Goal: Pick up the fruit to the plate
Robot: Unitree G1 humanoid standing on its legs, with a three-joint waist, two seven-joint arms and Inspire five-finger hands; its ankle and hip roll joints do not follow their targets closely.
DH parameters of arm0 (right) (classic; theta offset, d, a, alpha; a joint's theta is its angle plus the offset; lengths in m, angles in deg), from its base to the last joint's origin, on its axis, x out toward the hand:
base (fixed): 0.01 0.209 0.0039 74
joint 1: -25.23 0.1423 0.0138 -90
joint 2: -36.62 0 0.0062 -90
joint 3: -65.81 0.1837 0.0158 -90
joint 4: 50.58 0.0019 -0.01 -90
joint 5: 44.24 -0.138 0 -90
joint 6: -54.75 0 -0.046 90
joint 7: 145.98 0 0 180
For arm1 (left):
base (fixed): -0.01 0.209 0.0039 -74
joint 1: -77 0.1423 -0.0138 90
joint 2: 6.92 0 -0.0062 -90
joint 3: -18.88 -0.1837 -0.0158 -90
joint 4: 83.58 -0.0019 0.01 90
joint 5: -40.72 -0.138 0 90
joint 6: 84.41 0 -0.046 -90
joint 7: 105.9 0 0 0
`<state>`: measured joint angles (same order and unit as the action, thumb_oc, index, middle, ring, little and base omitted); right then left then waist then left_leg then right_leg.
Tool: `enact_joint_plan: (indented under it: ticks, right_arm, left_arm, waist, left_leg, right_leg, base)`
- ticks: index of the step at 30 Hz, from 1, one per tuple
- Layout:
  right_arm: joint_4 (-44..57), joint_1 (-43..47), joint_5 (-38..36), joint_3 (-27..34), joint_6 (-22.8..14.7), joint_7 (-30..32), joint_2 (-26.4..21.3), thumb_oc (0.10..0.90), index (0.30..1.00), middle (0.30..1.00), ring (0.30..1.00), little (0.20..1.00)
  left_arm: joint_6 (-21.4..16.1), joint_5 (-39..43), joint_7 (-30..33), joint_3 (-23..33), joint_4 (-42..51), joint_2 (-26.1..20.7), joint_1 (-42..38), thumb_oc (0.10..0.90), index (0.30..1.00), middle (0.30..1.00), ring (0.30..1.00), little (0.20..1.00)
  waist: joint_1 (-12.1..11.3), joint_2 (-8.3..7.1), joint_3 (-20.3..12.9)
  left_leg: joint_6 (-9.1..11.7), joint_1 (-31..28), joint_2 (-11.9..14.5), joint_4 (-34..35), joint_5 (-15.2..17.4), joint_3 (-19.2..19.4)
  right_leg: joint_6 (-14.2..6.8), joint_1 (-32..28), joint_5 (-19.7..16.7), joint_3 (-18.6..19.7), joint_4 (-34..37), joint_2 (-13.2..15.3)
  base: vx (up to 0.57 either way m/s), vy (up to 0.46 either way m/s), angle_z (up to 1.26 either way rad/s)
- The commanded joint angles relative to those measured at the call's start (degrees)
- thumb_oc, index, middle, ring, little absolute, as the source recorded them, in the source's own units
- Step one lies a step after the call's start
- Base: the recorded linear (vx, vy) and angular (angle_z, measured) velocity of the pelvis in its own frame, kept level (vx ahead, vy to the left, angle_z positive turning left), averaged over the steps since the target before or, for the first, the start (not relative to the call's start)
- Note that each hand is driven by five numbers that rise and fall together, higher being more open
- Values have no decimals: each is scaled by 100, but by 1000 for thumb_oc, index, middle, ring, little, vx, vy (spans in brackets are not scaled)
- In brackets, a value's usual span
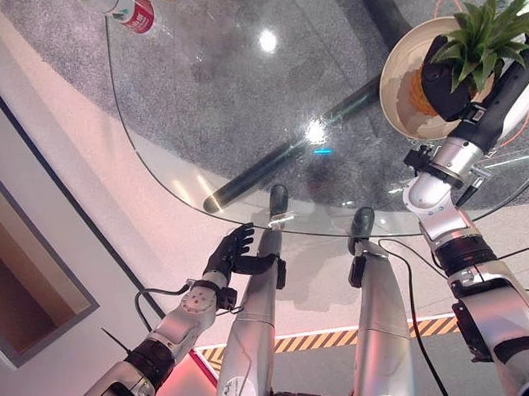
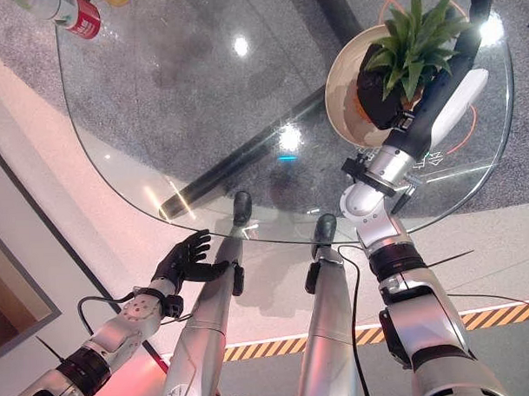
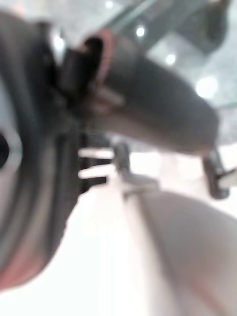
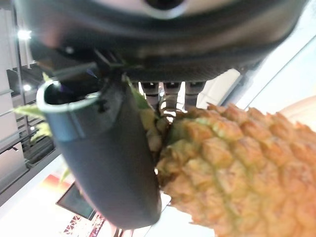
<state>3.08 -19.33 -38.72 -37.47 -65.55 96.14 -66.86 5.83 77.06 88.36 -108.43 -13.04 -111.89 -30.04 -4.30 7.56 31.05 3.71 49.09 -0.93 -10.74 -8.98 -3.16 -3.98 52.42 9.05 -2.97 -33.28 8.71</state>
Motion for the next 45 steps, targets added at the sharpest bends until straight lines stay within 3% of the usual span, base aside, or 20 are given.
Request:
enact_joint_plan:
  ticks: [1, 11, 19, 25, 30, 45]
  right_arm:
    - [714, -89, 2, 267, -174, -38, -322, 800, 900, 900, 900, 900]
    - [910, -545, -114, 322, 14, -188, -104, 800, 900, 900, 900, 900]
    - [899, -876, -643, 484, 15, -196, -24, 800, 900, 900, 900, 900]
    - [993, -1062, -1042, 529, -87, -667, 183, 800, 900, 900, 900, 900]
    - [1391, -1020, -1038, 441, 28, -1243, 90, 800, 900, 900, 900, 900]
    - [2102, -821, -490, 483, 135, -1684, -138, 800, 900, 900, 900, 900]
  left_arm:
    - [-265, -217, -69, 188, 317, 57, 277, 800, 900, 900, 900, 900]
    - [-299, -304, -210, 376, 136, 124, 402, 800, 900, 900, 900, 900]
    - [-352, -322, -342, 475, 20, 155, 550, 800, 900, 900, 900, 900]
    - [-330, -345, -352, 549, 22, 221, 594, 800, 900, 900, 900, 900]
    - [-284, -332, -382, 618, 33, 222, 652, 800, 900, 900, 900, 900]
    - [-315, -350, -499, 708, -1, 229, 817, 800, 900, 900, 900, 900]
  waist:
    - [144, 45, -125]
    - [205, -71, -125]
    - [237, -140, -125]
    - [242, -174, -125]
    - [231, -204, -125]
    - [182, -249, -125]
  left_leg:
    - [-434, -270, -278, -898, 753, 684]
    - [-410, -609, -205, -809, 758, 728]
    - [-399, -832, -151, -779, 767, 756]
    - [-400, -924, -130, -798, 780, 738]
    - [-397, -962, -115, -813, 769, 731]
    - [-443, -875, -154, -943, 827, 671]
  right_leg:
    - [101, -670, -1347, -663, 1527, -247]
    - [119, -1022, -1305, -691, 1575, -251]
    - [147, -1253, -1253, -724, 1571, -260]
    - [172, -1364, -1211, -724, 1545, -256]
    - [181, -1406, -1197, -746, 1518, -247]
    - [161, -1328, -1183, -760, 1428, -240]
  base:
    - [-13, -35, -7]
    - [-2, -26, -3]
    - [6, -16, -1]
    - [0, 0, 0]
    - [0, 0, 0]
    - [5, 10, 0]
